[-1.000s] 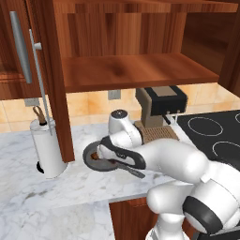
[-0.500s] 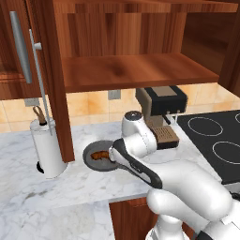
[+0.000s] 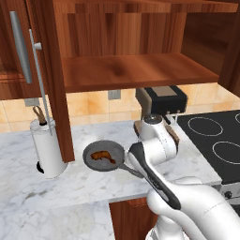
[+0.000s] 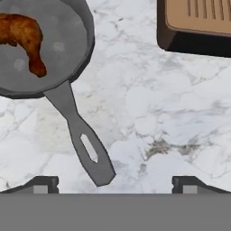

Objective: Retrieve the pan from the cabinet, then place the raw meat into the pan to avoid contamination.

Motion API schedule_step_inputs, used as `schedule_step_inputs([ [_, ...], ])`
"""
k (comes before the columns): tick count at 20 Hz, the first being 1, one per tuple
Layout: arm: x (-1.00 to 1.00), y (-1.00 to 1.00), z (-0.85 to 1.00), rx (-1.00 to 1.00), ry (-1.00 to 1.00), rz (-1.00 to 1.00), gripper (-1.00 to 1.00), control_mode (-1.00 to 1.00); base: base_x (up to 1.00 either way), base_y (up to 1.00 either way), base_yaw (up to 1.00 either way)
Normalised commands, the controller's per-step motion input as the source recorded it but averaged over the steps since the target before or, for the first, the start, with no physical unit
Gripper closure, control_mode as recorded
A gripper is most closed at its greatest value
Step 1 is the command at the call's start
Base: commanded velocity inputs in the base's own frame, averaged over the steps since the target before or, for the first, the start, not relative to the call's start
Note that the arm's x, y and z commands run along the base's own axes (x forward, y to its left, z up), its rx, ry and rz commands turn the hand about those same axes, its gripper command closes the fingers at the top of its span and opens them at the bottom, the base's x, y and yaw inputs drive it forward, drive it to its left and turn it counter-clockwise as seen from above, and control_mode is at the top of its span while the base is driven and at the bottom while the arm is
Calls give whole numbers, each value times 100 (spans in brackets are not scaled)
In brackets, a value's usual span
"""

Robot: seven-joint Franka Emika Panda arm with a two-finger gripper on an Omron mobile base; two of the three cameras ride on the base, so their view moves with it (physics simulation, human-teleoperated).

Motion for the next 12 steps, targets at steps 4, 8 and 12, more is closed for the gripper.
schedule_step_inputs([
  [4, -40, -48, 0, 2, -3, -7, -100, -100, 0, 0, 0],
  [8, -37, -48, 0, 3, -4, -7, -100, -100, 0, 0, 0],
  [12, -28, -49, 0, 5, -2, -5, -100, -100, 0, 0, 0],
])
